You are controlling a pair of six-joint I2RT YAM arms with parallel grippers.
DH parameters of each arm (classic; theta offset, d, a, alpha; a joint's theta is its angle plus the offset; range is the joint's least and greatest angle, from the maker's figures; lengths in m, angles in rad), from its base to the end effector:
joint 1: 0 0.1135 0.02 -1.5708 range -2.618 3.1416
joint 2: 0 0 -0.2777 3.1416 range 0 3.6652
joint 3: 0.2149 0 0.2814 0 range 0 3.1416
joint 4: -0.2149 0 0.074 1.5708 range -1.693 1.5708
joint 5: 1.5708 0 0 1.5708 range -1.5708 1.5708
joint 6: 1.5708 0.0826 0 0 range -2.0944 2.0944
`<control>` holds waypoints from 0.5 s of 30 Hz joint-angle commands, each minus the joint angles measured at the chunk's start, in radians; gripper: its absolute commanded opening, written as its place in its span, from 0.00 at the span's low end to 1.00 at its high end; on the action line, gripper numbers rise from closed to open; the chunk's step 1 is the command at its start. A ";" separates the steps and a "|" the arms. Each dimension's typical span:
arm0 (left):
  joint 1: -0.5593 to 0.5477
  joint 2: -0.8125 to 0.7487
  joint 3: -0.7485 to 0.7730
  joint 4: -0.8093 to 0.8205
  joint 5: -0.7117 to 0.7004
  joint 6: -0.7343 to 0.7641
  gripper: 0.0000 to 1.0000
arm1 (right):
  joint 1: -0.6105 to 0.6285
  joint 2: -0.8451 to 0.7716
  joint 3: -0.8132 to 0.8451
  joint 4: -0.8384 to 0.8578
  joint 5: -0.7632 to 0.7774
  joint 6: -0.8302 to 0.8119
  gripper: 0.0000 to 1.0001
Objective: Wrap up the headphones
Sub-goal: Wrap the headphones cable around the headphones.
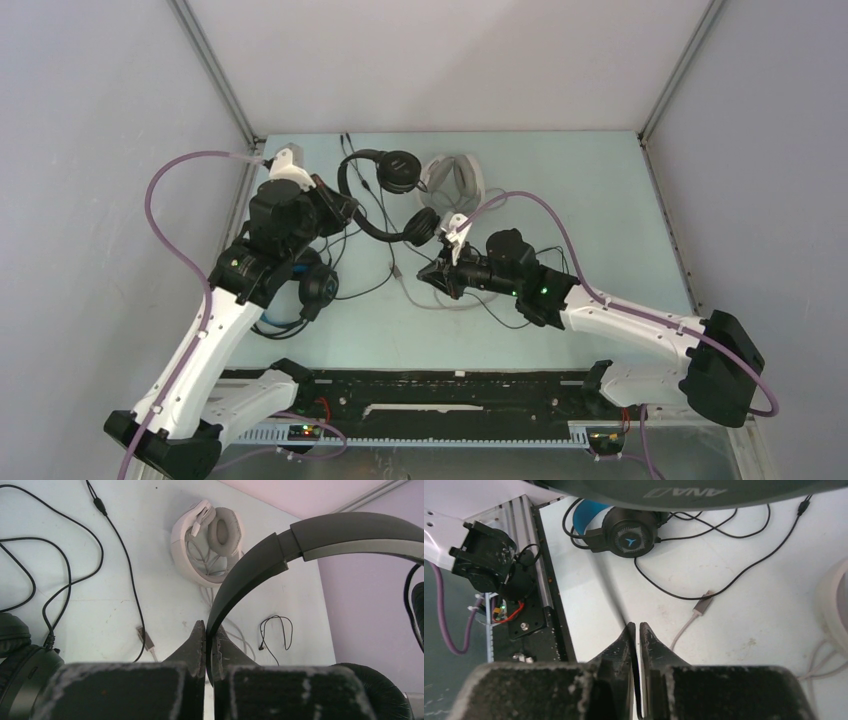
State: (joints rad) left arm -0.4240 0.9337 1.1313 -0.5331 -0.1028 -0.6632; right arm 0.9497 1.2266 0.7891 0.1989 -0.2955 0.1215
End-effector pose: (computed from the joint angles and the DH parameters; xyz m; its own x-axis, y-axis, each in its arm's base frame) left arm 0.2405 -0.0993 0.3981 -0.4340 -0.4760 -0.7649 0.0682 0.8293 -0.5547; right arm 0.1838 0.2982 0.2766 -0.2508 -0.1512 -0.9562 -0.9190 0.3475 0.1861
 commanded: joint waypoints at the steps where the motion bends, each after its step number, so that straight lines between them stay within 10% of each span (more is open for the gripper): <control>1: 0.007 -0.026 -0.004 0.114 0.048 -0.075 0.00 | 0.007 -0.001 -0.010 0.064 -0.003 -0.056 0.13; 15: 0.011 -0.033 0.060 0.018 0.055 -0.067 0.00 | 0.007 0.087 -0.197 0.500 -0.118 -0.176 0.45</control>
State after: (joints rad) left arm -0.4191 0.9329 1.1316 -0.5552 -0.0734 -0.6807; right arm 0.9497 1.2701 0.6544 0.5060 -0.3523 -0.0021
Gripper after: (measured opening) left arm 0.017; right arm 0.400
